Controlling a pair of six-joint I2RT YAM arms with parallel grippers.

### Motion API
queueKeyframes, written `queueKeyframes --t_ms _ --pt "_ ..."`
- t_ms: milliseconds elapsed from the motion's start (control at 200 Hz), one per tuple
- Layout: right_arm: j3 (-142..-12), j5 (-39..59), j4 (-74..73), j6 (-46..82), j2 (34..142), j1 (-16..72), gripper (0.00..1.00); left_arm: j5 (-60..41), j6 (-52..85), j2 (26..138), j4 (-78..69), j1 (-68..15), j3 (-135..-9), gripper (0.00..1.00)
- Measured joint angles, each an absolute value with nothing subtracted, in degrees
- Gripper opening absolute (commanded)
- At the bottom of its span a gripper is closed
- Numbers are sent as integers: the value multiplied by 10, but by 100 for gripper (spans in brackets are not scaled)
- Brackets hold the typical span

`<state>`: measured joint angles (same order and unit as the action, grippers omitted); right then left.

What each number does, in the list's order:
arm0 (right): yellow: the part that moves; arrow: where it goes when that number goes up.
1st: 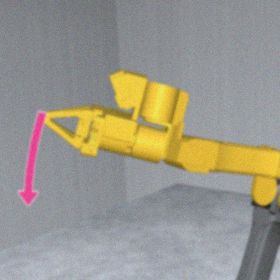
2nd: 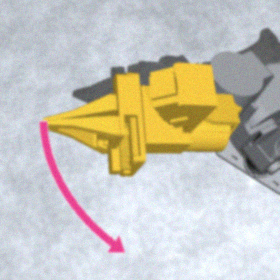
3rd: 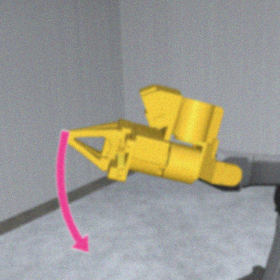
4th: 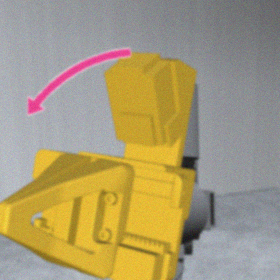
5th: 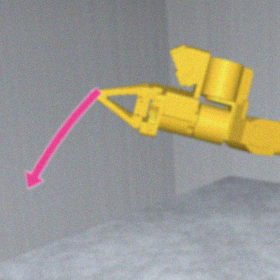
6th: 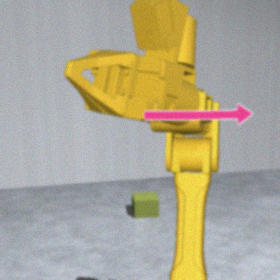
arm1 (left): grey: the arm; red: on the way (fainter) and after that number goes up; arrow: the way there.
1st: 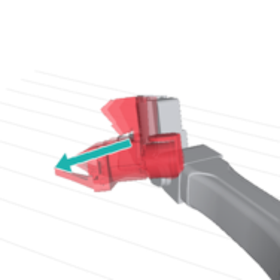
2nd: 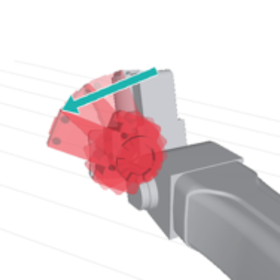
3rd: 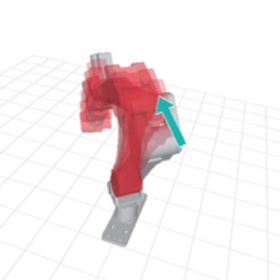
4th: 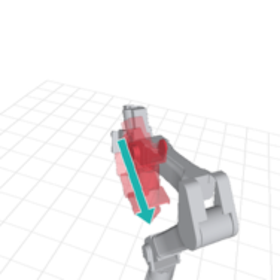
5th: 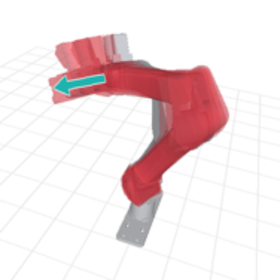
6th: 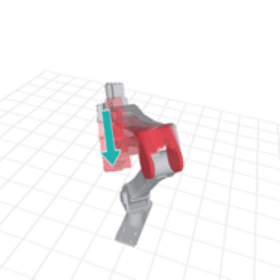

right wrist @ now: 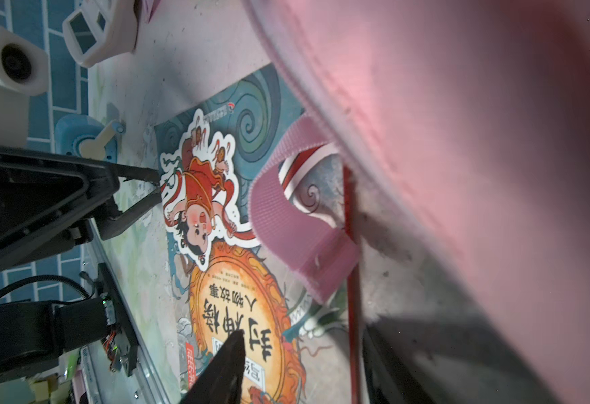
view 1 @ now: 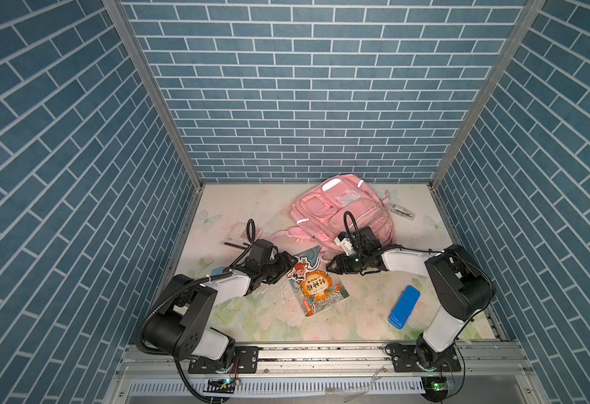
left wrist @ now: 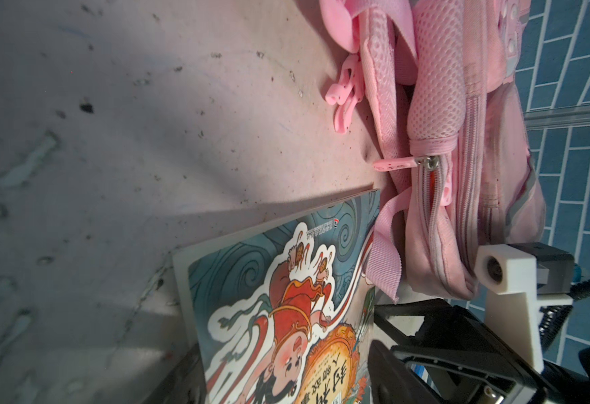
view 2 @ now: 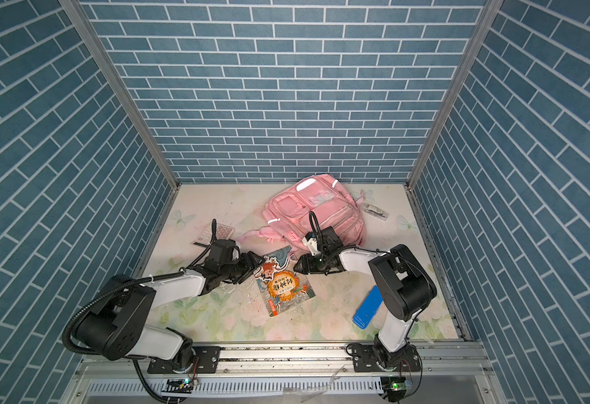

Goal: Pack the student bag
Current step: 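Move both grippers down toward the comic book near the robot, then grasp the comic book's edges with both grippers and lift it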

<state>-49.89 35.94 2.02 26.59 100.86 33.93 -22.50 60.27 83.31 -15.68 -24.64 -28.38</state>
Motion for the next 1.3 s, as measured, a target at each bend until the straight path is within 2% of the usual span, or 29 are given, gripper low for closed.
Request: queueKeyframes --t_ms 285,410,670,780,1060,1190,1300 --pt "-536 387 35 267 1041 346 49 -224 611 834 -178 -246 -274 70" --pt "-536 393 34 270 1041 346 39 -224 611 834 -180 -246 -272 70" --pt "-541 391 39 267 1036 349 9 -219 610 819 -166 -246 -269 70" --pt "-565 393 56 266 1036 357 2 -210 588 803 -123 -244 -275 74" --pt "-667 375 121 245 1029 389 0 -105 387 659 93 -209 -408 78" --pt "-754 349 173 214 1029 402 0 -67 269 602 117 -204 -462 78" --pt "-820 313 226 163 1027 407 0 -78 177 570 113 -204 -474 77"
